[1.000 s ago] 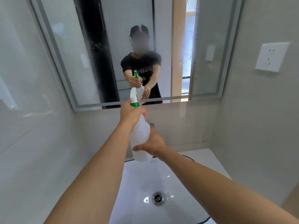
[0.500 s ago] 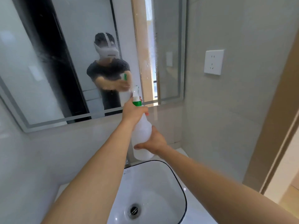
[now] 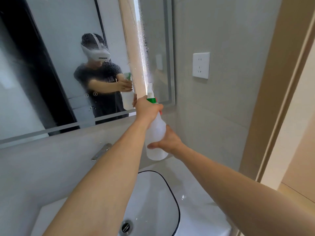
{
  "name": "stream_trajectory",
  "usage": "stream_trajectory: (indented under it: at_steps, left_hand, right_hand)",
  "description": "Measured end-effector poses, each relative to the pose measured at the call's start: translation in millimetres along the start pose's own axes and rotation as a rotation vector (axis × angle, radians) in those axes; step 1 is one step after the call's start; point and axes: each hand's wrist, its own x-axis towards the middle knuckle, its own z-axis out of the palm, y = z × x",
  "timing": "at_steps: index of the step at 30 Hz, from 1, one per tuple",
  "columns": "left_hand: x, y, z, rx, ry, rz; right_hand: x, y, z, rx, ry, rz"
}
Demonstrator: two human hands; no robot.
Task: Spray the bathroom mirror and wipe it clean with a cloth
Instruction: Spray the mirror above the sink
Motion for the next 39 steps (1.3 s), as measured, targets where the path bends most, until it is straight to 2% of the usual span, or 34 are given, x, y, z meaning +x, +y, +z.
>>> stream_trajectory:
  at_steps: [6, 12, 21, 29, 34, 39]
  left_hand:
    - [16, 27, -6, -0.063, -0.031, 0.056]
    - [31, 106, -46, -0.068, 0.029, 0.192]
    - [38, 198, -123, -0.018, 0.244, 0.378]
    - [26, 224, -180, 0.041, 0.391, 0.380]
    - [16, 233, -213, 0.031, 0.382, 0.390]
    - [0, 247, -247, 0.013, 0.498, 0.430]
  right_hand:
    - [14, -31, -17, -0.033, 0.027, -0.088]
    - [33, -106, -32, 0.010, 0.039, -0.242]
    - [38, -221, -33, 0.087, -0.019, -0.511]
    - [28, -274, 1, 0.067, -0.055, -0.618]
    - [20, -297, 19, 0.071, -0.099, -0.683]
    - [4, -332, 36, 0.081, -0.198, -0.719]
